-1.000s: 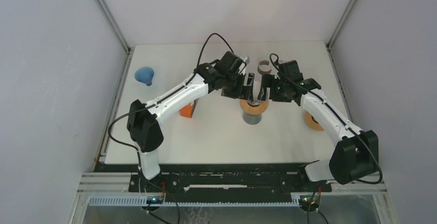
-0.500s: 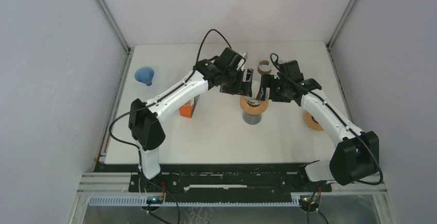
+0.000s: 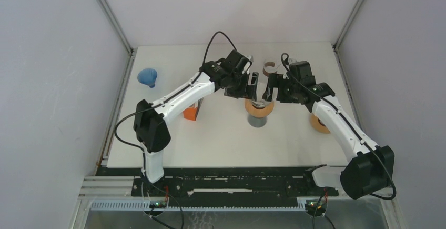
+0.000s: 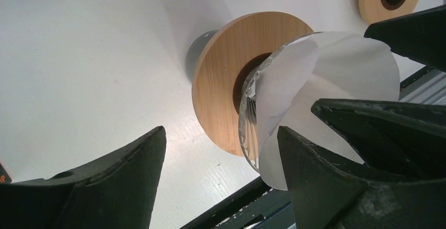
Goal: Place the coffee filter in the dripper
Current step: Adjust the coffee filter in the coffee dripper, then pick up the coffee server from the center of the board, then place the coffee server at the center of the board.
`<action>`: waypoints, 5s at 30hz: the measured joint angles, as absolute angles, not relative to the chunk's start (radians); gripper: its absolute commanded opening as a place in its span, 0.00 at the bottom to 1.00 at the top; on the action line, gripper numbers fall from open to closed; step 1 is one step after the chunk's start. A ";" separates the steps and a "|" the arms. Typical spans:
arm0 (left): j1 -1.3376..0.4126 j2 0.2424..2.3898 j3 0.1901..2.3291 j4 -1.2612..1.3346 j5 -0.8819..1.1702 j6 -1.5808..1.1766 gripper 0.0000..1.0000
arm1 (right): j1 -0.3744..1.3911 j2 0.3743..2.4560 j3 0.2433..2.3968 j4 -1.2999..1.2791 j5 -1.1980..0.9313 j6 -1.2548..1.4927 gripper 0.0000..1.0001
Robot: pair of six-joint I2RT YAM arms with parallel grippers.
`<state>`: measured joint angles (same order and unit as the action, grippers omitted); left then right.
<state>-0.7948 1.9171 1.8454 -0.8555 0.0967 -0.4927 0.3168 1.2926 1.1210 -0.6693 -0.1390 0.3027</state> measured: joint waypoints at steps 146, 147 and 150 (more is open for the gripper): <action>-0.624 1.077 1.052 -0.599 -0.004 -0.491 1.00 | 0.125 1.248 1.010 -0.715 0.044 0.221 0.43; -0.624 1.076 1.047 -0.594 -0.004 -0.494 1.00 | 0.127 1.238 1.009 -0.715 0.044 0.222 0.46; -0.625 1.075 1.042 -0.591 -0.004 -0.498 1.00 | 0.137 1.192 1.008 -0.716 0.055 0.222 0.53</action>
